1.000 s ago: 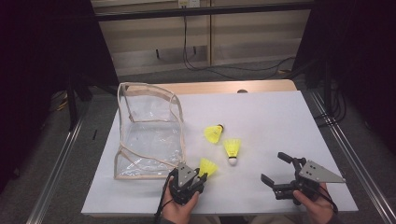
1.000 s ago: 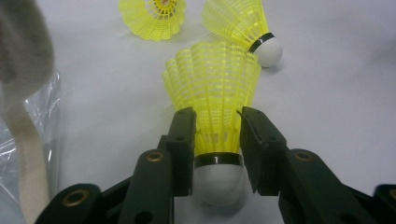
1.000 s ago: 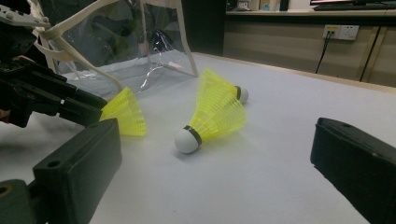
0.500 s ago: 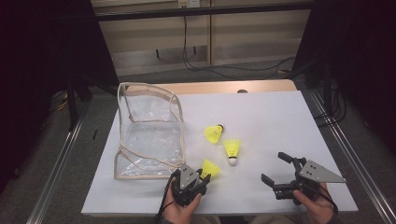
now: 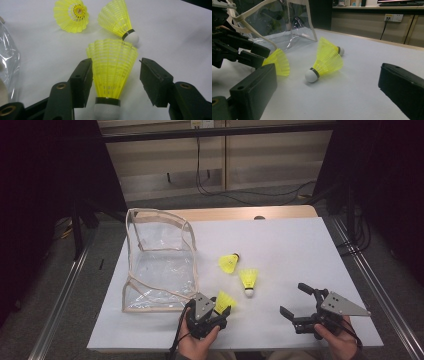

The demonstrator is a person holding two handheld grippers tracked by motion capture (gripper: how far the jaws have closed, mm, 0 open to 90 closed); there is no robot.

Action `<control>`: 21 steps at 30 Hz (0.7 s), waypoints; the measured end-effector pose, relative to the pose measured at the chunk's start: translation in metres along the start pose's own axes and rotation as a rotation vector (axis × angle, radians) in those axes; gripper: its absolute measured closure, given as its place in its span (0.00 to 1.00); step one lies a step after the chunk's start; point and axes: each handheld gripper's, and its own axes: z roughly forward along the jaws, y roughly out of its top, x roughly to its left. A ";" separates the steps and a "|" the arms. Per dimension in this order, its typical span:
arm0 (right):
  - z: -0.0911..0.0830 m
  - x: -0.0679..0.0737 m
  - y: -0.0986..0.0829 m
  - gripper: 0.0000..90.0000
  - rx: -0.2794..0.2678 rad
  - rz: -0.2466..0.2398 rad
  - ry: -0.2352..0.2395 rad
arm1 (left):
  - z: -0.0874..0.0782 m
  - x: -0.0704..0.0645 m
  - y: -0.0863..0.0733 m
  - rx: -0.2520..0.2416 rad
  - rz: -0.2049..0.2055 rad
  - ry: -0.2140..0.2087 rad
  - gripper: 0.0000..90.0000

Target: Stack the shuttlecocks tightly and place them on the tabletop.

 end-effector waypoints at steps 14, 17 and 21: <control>-0.001 0.000 0.000 0.01 0.001 0.001 -0.002 | 0.016 -0.011 0.012 -0.001 -0.023 0.046 0.33; -0.001 0.000 0.000 0.01 0.000 0.002 -0.002 | 0.022 -0.011 0.014 0.022 -0.034 0.055 0.30; -0.001 0.000 0.000 0.01 0.002 0.007 -0.003 | 0.029 -0.014 0.016 0.028 -0.042 0.075 0.29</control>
